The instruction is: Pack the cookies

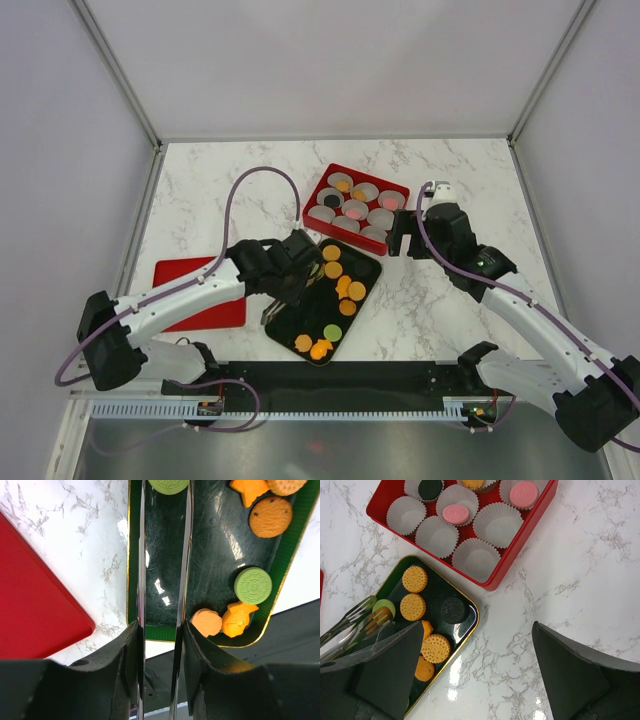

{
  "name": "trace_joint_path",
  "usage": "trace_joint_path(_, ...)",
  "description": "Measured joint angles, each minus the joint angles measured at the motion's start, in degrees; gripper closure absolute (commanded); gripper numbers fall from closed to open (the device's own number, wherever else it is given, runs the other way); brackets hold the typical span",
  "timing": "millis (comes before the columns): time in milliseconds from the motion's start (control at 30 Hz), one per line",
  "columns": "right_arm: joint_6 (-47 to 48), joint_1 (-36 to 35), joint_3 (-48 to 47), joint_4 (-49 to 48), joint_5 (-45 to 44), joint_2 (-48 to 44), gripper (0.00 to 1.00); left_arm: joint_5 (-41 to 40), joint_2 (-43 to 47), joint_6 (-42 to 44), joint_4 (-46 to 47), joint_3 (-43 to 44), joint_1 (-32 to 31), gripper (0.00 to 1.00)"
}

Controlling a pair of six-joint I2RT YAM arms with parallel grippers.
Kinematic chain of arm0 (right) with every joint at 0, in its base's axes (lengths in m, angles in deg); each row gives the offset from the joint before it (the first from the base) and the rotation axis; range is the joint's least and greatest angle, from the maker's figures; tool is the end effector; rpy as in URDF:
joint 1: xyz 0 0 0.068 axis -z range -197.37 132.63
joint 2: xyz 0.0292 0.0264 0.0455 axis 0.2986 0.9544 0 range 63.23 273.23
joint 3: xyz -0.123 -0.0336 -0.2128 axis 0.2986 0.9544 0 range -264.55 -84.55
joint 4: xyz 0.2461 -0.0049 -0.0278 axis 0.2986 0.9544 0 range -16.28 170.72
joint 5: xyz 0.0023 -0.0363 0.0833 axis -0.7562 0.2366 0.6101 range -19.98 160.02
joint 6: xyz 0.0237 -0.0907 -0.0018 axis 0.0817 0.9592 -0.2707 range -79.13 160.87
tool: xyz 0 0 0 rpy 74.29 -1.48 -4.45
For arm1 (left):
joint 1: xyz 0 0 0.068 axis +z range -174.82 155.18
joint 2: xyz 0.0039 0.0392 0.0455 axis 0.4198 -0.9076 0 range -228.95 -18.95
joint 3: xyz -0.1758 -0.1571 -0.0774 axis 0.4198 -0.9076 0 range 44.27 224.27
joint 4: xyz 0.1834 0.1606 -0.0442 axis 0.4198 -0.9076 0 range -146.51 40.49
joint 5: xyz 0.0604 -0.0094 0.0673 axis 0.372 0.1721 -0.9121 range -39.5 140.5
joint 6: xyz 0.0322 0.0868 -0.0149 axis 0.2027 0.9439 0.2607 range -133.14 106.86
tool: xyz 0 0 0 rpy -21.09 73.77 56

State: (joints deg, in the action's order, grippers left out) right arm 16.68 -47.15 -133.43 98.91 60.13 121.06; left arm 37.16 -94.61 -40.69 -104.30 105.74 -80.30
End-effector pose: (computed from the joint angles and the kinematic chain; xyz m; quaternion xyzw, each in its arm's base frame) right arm 0.2330 0.1165 0.2505 -0.0026 0.8811 0.1438 0.4504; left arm 0.1607 -0.1991 0.2004 0.2151 0.9528 -0.0346 0.2114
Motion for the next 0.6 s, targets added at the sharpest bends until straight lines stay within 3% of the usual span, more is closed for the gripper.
trace_joint_path(333,-0.1,0.0,0.0,0.0,0.0,-0.1,0.02,0.1,3.7,0.0,-2.7,5.0,0.0,0.63)
trace_joint_path(600,-0.9,0.0,-0.1,0.3,-0.6,-1.5,0.02,0.1,-5.4,2.4,-0.8,21.6,0.6,0.62)
